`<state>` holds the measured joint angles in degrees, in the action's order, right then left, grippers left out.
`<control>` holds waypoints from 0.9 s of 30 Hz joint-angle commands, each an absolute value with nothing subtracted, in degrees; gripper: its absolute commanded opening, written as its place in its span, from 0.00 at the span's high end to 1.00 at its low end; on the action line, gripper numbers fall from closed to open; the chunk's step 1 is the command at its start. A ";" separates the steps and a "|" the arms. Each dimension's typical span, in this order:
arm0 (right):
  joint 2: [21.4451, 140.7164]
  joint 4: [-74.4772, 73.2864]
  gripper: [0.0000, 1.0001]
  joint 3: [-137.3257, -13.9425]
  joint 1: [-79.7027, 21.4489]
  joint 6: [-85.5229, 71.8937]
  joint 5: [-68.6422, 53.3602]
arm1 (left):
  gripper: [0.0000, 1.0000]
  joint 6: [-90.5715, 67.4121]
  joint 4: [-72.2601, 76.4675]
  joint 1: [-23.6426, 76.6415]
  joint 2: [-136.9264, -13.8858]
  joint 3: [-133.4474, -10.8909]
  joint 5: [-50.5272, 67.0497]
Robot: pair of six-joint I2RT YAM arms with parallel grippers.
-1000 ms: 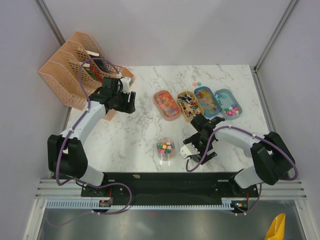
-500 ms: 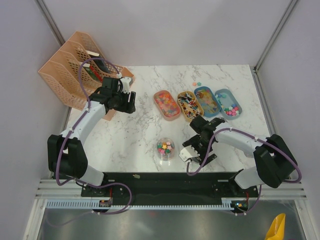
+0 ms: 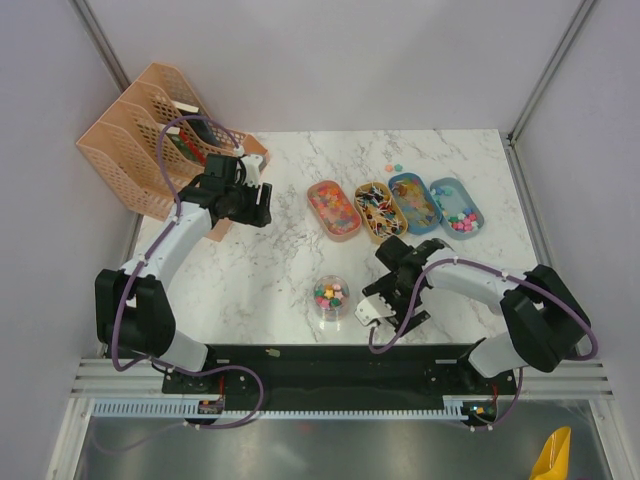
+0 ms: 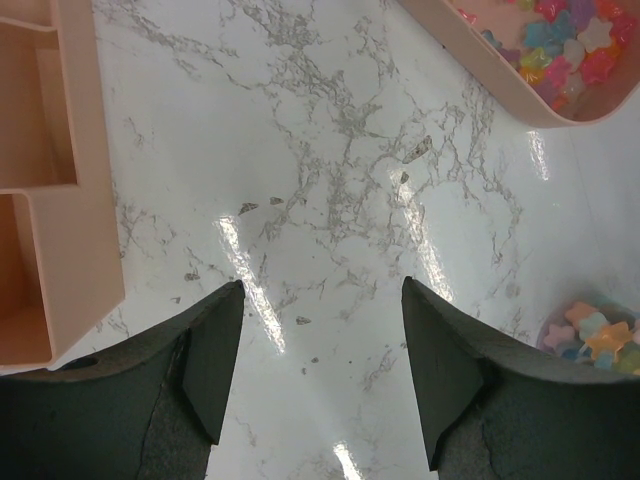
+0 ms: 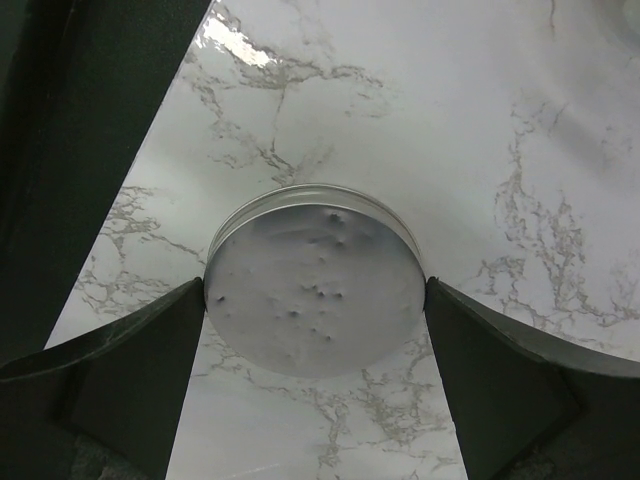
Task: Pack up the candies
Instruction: Pick up the bottle lid at the center of the board.
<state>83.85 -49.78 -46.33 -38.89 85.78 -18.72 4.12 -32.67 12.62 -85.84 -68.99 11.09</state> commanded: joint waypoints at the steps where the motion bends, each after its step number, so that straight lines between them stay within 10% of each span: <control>1: 84.20 -48.08 0.02 -44.92 -39.20 85.34 -18.37 | 0.28 4.22 -30.85 12.92 -85.78 -69.26 12.39; 18: 79.29 -48.95 0.14 -50.61 -38.85 76.56 -12.05 | 0.28 4.57 -30.85 12.83 -85.96 -69.70 12.39; 27: 87.17 -60.02 0.12 -77.58 -39.81 72.95 -13.18 | 0.28 4.13 -25.49 10.90 -85.52 -67.07 10.72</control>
<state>83.26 -54.85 -69.54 -38.89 75.48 -11.68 4.12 -30.50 12.21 -85.86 -68.38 10.90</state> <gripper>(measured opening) 0.916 0.720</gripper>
